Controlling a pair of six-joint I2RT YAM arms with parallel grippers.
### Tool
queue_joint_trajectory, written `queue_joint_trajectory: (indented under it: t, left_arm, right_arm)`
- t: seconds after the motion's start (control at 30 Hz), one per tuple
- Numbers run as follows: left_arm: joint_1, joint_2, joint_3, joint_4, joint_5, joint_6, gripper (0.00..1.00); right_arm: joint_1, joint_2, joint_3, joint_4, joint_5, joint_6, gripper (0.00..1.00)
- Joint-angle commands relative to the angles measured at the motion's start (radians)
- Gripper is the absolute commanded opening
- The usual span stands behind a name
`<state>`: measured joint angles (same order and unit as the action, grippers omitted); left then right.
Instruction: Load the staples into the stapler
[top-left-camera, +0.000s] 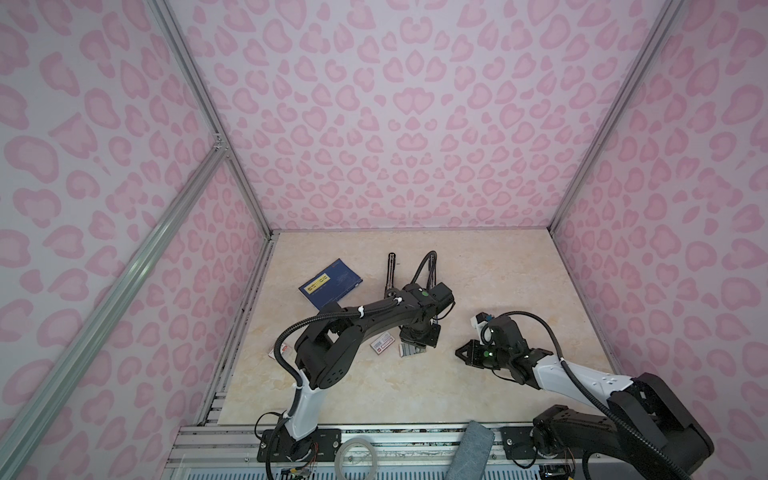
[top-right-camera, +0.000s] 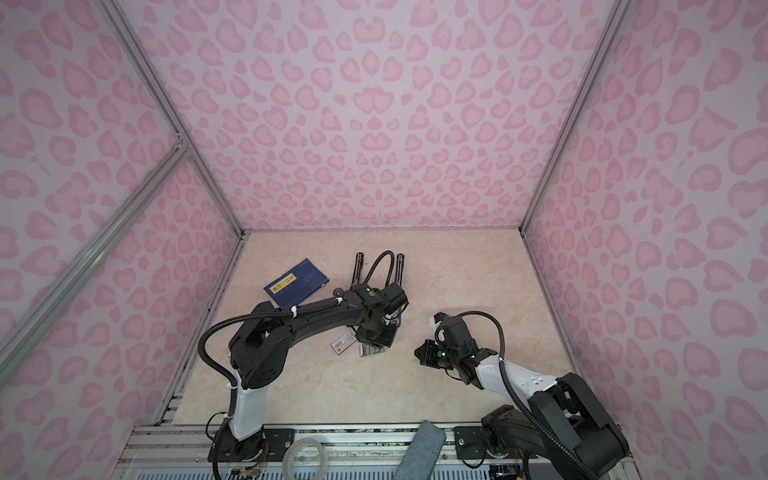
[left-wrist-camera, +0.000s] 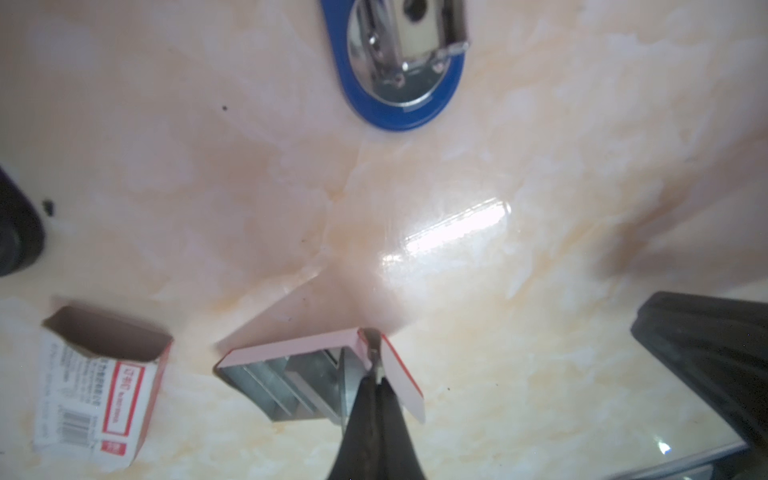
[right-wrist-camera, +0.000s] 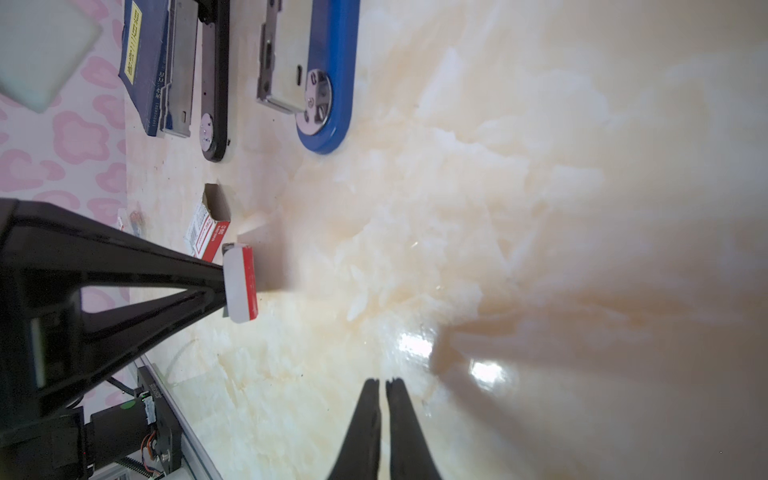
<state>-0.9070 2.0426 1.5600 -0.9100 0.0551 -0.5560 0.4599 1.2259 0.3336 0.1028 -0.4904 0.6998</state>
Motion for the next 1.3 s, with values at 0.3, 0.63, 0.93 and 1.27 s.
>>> queue_joint_trajectory:
  t: [0.3,0.63,0.93,1.27]
  left_arm:
    - [0.000,0.016,0.048,-0.110,0.047,0.068,0.03]
    - [0.032,-0.218,-0.111,0.067,0.052,0.070,0.03]
    - [0.163,-0.488,-0.270,0.290,0.207,0.157,0.03]
    - [0.340,-0.679,-0.373,0.576,0.654,0.212,0.03]
  right_arm:
    - [0.001,0.026,0.005,0.029,-0.008,0.000,0.10]
    - [0.001,0.020,0.099,-0.089,0.008,-0.058,0.10]
    - [-0.003,-0.026,0.251,-0.184,0.007,-0.136,0.15]
    - [-0.018,-0.094,0.365,-0.068,-0.072,-0.114,0.25]
